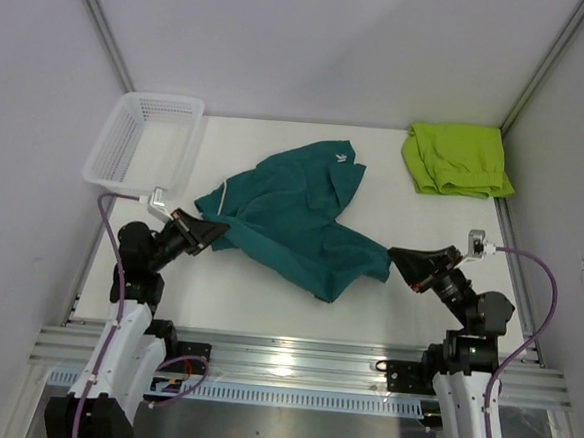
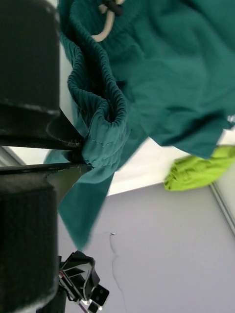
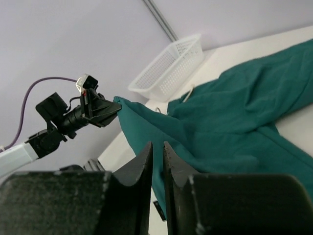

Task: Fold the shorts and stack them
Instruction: Flatten the shorts out

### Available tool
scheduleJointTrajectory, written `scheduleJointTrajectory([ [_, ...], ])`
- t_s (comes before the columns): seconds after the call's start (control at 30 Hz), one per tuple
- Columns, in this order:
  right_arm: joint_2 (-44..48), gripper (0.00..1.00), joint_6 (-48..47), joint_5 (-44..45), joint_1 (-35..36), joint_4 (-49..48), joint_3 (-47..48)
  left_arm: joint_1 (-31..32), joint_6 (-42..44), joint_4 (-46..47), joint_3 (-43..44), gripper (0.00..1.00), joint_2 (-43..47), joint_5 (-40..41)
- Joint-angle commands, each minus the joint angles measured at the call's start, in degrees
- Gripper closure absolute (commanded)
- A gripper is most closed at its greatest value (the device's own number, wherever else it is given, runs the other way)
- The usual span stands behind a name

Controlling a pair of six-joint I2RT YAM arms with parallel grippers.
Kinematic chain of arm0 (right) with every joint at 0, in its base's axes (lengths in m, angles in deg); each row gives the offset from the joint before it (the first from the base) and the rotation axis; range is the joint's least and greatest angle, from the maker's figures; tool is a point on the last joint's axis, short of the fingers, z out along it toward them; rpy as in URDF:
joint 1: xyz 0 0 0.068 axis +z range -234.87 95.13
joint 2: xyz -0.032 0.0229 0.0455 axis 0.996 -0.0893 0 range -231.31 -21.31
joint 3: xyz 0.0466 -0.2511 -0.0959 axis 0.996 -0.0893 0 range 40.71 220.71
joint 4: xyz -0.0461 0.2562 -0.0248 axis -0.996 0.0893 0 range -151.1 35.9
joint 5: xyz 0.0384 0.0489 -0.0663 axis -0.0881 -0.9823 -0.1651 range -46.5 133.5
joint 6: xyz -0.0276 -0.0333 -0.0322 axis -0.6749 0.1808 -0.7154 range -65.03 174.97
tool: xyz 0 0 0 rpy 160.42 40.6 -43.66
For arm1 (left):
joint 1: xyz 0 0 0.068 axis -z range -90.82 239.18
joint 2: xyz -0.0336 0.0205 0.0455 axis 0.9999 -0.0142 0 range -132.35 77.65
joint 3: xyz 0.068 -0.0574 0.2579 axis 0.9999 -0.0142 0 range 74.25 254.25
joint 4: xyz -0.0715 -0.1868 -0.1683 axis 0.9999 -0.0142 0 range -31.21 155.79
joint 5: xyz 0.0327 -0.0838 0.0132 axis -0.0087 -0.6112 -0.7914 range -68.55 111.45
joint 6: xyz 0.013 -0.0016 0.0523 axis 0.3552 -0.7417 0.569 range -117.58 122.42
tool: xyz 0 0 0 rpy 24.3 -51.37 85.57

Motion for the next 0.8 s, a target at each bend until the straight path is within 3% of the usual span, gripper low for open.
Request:
scheduleJointTrajectory([
  [0.0,5.15,0.83,-7.95,3.62,4.06,24.68,0.57,0.36,2.96,-4.78,-3.57,0.83,3.99,-1.75],
  [0.07,9.08,0.73,-8.4,7.21,7.42,27.69,0.66,0.36,2.87,-5.3,-6.03,0.6,6.02,-3.16],
  [0.1,14.07,0.51,-8.75,9.4,8.21,31.88,1.53,0.36,3.56,-6.61,-6.21,0.49,8.46,-3.25],
  [0.13,14.72,0.48,-9.36,12.03,8.65,33.49,2.67,0.36,4.35,-10.37,-5.96,0.36,9.79,-2.91],
  [0.2,12.72,0.45,-11.21,12.23,9.62,34.38,4.87,0.36,6.02,-14.42,-5.6,0.22,13.13,-1.59],
  [0.3,13.24,0.36,-11.03,14.08,9.89,32.9,5.05,0.36,7.26,-19.8,-3.15,0.09,20.07,0.52],
  [0.4,9.91,0.34,-10.6,14.87,9.89,28.96,4.35,0.28,12.5,-28.83,4.82,0.05,22.46,4.02],
  [0.6,-7.39,0.33,-9.8,16.27,10.33,17.54,4.7,0.28,24.11,-52.21,21.43,0.05,18.51,13.61],
  [0.67,-14.75,0.33,-10.41,18.03,10.94,16.19,6.45,0.28,25.36,-56.18,24.0,0.03,17.89,19.84],
  [0.77,-25.64,0.32,-11.56,22.94,13.14,14.7,10.57,0.28,24.76,-55.85,23.41,0.01,15.54,20.48],
])
